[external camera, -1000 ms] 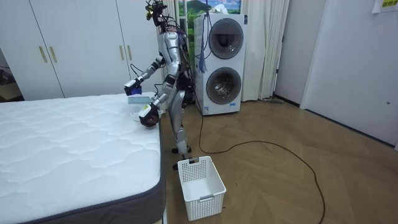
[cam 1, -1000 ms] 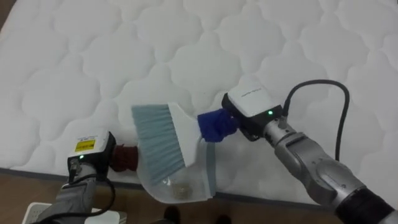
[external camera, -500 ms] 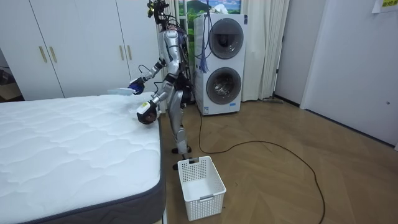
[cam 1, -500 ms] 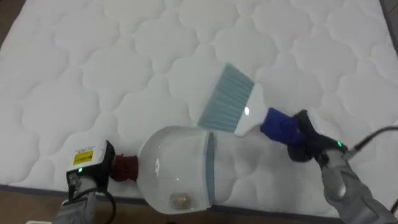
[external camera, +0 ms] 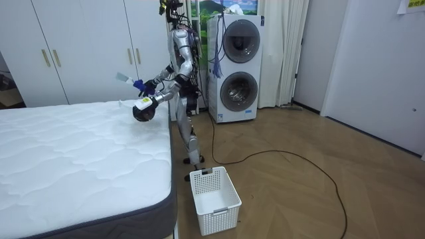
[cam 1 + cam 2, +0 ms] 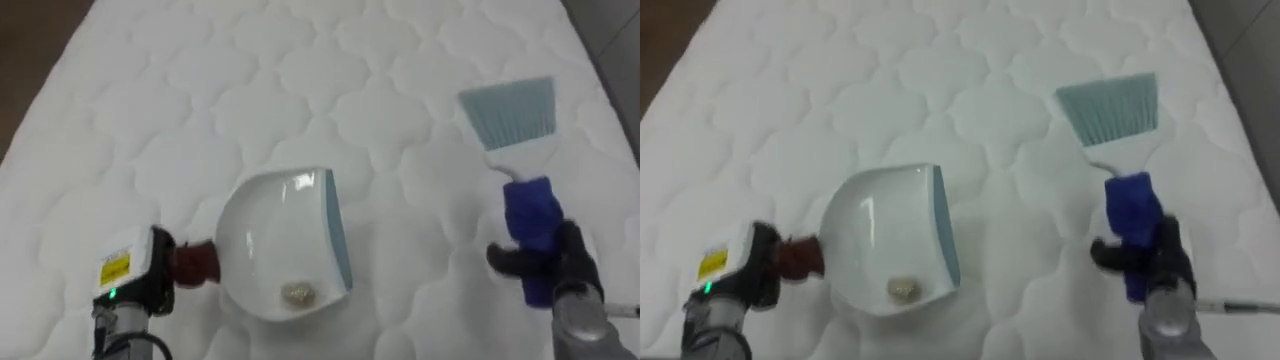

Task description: Clean bed

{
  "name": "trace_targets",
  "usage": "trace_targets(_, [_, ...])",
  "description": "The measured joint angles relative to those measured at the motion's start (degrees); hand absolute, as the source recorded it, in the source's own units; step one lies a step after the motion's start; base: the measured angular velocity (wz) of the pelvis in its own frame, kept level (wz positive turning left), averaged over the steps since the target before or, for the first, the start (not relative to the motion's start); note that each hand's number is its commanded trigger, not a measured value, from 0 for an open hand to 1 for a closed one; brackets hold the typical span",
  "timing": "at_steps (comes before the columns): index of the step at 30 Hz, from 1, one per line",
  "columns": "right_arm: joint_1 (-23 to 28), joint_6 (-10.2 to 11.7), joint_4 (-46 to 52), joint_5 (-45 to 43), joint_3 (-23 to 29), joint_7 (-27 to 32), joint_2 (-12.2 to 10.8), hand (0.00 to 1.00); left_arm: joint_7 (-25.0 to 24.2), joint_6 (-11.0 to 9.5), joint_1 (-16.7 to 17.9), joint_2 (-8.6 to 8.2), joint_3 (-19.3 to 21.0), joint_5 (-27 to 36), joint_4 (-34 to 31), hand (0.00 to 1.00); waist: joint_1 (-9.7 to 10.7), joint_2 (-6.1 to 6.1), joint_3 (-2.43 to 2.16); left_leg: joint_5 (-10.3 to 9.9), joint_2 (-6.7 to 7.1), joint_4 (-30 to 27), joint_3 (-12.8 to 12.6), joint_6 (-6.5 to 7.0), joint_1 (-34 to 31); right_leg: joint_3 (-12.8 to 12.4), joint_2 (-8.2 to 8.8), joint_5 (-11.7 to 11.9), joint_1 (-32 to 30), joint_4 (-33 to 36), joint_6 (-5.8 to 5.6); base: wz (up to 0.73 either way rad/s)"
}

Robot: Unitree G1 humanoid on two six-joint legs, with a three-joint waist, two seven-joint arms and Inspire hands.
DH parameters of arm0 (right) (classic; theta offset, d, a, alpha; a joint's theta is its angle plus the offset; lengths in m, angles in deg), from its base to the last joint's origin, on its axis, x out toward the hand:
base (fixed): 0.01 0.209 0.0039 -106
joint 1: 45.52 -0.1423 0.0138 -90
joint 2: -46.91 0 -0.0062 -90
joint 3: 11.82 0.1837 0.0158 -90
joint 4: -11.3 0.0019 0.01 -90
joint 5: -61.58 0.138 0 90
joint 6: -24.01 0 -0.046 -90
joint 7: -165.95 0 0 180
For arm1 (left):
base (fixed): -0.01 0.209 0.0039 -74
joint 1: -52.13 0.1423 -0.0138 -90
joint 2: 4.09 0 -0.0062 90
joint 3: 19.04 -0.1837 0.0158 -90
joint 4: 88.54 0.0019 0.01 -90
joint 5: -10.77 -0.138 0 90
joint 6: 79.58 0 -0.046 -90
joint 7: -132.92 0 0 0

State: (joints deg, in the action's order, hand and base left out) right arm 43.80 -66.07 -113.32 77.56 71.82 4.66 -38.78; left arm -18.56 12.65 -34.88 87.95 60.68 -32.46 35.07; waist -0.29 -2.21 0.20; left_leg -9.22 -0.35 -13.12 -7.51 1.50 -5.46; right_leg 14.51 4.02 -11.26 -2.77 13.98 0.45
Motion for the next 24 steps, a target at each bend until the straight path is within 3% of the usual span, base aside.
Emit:
trace_targets(4, [2.3,0.0,2.9,0.0,1.9,-1.5,-1.4,0.00,0.0,-0.6,2.6,-1.05,4.2,-0.1,-3.0,1.00,-0.1,0.00,-0.28,0.0,0.17,0.6,0.0,0.00,1.4,-0.2,0.03,0.0,1.2,-0.2,-0.07,-0.01])
trace_targets(9, [5.7,0.1,7.8,1.9,3.3,-0.7,-3.2,0.00,0.1,-2.2,3.8,-1.63,5.7,0.4,-4.5,1.00,0.1,0.53,-0.49,0.0,0.33,0.7,0.4,0.02,3.8,-0.6,-0.09,0.0,4.9,-0.5,-0.15,0.30])
trace_targets(13, [7.9,1.3,11.5,2.8,3.5,-1.7,-4.6,0.00,0.1,-2.9,4.3,-3.37,5.7,0.5,-5.5,1.00,0.1,1.11,-0.35,-0.1,1.42,0.3,5.3,0.13,3.8,-1.3,-0.12,-0.6,7.3,-1.7,-0.97,0.56])
trace_targets(16, [8.3,1.4,12.2,2.8,3.5,-2.3,-4.6,0.00,0.1,-3.2,5.4,-3.58,5.7,0.5,-6.3,1.00,-0.3,1.86,-0.34,-0.1,2.14,-1.1,7.8,0.12,3.0,-1.7,-0.23,-0.8,8.7,-2.8,-1.14,0.44])
trace_targets(18, [8.6,1.5,12.2,2.8,3.5,-2.3,-4.6,0.00,0.1,-3.2,6.7,-3.58,6.1,0.5,-7.2,1.00,-1.1,2.36,-0.44,0.0,2.14,-1.7,8.2,0.06,2.6,-1.7,-0.40,-0.8,9.0,-3.2,-1.06,0.24])
trace_targets(20, [9.3,1.6,12.2,3.1,3.5,-2.1,-4.7,0.00,0.1,-3.5,8.2,-3.62,6.7,0.5,-8.4,1.00,-1.5,2.38,-0.46,0.2,2.41,-1.8,8.8,-0.10,1.7,-1.0,-0.55,-1.0,9.2,-3.4,-0.84,0.32])
trace_targets(22, [10.2,1.7,12.2,4.0,3.5,-1.4,-4.8,0.00,0.0,-3.6,8.8,-3.80,7.0,1.2,-9.1,1.00,-1.4,2.00,-0.44,1.0,3.25,-2.2,10.9,-0.25,0.0,1.5,-0.46,-1.4,8.9,-3.4,-0.63,0.63])
trace_targets(24, [10.2,1.7,12.2,4.3,3.4,-0.5,-4.8,0.00,-0.3,-3.6,8.8,-3.94,6.7,3.6,-9.1,1.00,0.0,1.84,-0.34,1.5,3.37,-3.6,11.1,-0.31,-1.6,3.0,-0.62,-1.7,8.8,-3.4,-0.45,0.86])
